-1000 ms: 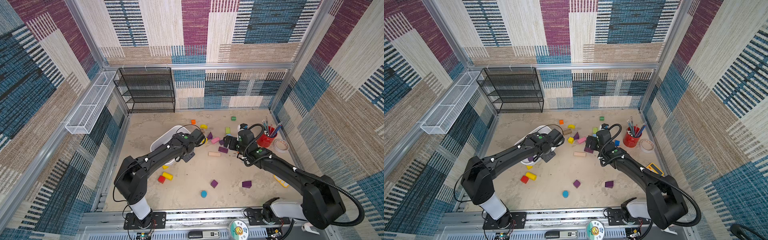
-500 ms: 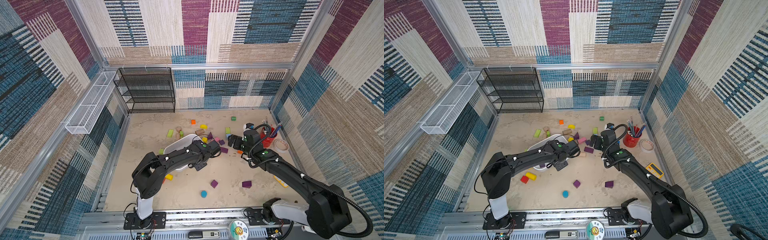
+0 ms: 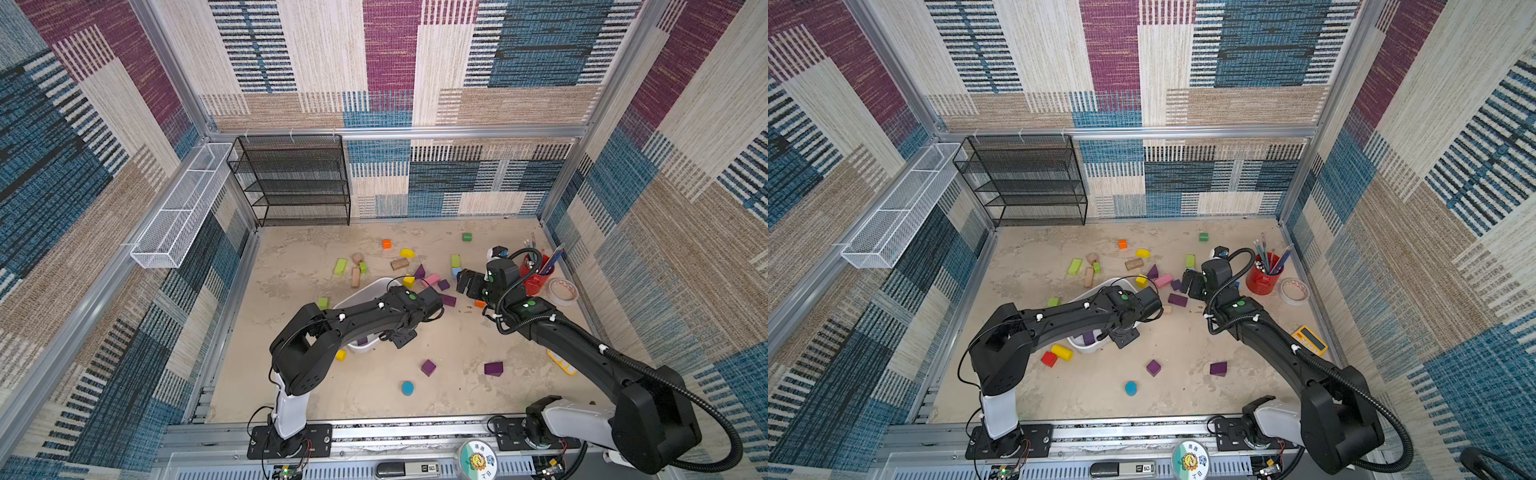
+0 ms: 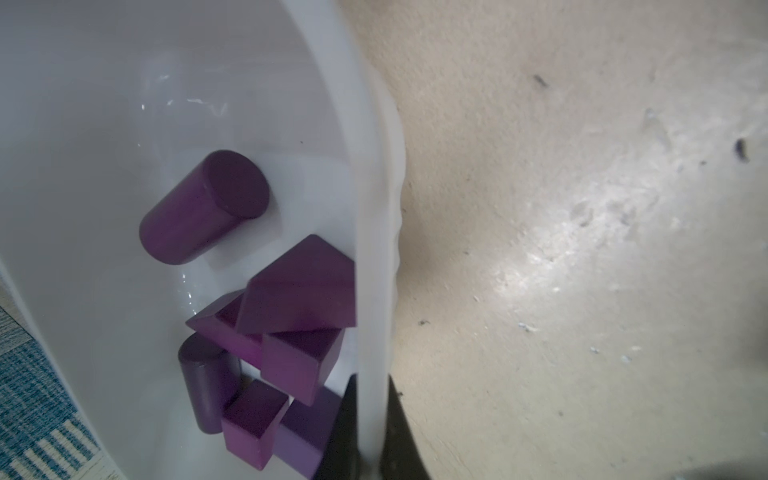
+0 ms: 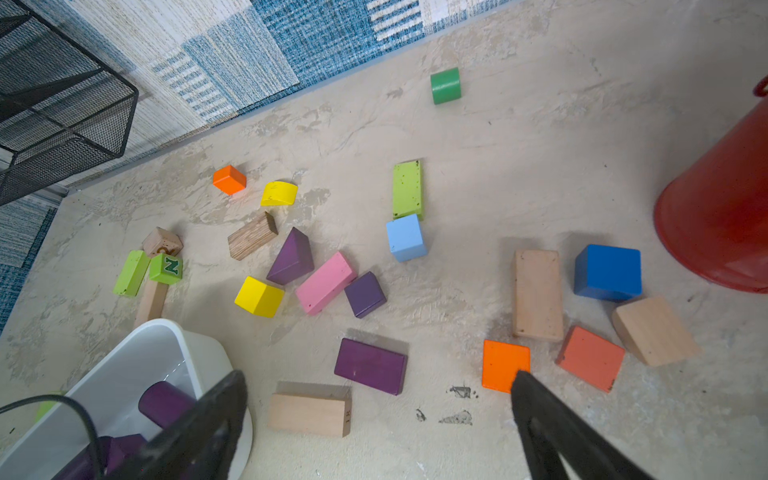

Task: Pick purple bricks into the storage bin
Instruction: Place the storage box at the center of the board.

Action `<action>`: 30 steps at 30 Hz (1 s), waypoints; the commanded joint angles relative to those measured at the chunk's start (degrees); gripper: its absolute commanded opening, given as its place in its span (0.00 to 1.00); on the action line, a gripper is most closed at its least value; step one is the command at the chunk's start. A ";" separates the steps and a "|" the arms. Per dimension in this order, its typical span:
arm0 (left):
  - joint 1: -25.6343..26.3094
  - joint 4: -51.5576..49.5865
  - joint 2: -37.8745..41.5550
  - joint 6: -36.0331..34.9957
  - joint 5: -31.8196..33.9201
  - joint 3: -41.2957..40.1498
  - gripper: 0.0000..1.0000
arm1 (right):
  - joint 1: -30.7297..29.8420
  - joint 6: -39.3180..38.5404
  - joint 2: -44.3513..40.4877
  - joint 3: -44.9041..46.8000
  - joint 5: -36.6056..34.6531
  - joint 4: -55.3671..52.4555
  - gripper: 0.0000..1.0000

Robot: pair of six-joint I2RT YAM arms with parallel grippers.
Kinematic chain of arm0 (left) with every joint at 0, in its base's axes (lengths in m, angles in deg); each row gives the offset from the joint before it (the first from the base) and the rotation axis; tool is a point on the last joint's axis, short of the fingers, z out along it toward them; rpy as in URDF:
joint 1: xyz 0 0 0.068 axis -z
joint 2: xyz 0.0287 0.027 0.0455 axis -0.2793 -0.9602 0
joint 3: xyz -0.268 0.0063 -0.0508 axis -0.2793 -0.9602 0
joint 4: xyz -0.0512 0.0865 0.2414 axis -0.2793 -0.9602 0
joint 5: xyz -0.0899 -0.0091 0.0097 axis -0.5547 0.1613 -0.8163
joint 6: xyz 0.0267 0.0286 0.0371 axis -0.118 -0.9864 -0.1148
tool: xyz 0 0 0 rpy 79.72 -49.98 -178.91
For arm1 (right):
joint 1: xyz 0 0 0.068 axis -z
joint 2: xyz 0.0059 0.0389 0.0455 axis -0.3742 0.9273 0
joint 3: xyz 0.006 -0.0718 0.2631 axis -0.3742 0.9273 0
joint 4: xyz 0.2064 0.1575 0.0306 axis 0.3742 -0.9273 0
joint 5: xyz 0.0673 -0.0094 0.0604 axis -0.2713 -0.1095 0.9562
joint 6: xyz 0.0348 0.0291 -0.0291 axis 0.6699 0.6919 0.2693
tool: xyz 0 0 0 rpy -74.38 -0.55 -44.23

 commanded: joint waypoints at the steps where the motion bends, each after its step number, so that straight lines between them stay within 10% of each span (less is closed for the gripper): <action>1: 0.23 0.82 -0.13 1.99 0.46 -0.09 0.02 | -0.01 -0.47 0.13 -0.61 -0.69 0.28 0.99; 21: -0.27 -0.20 9.32 2.01 2.04 1.03 0.48 | -0.04 -3.32 3.37 -4.85 1.46 -2.04 1.00; 30: -5.56 -0.19 19.31 0.98 -7.38 3.64 0.60 | -0.13 -5.22 8.86 -9.39 3.10 -1.69 1.00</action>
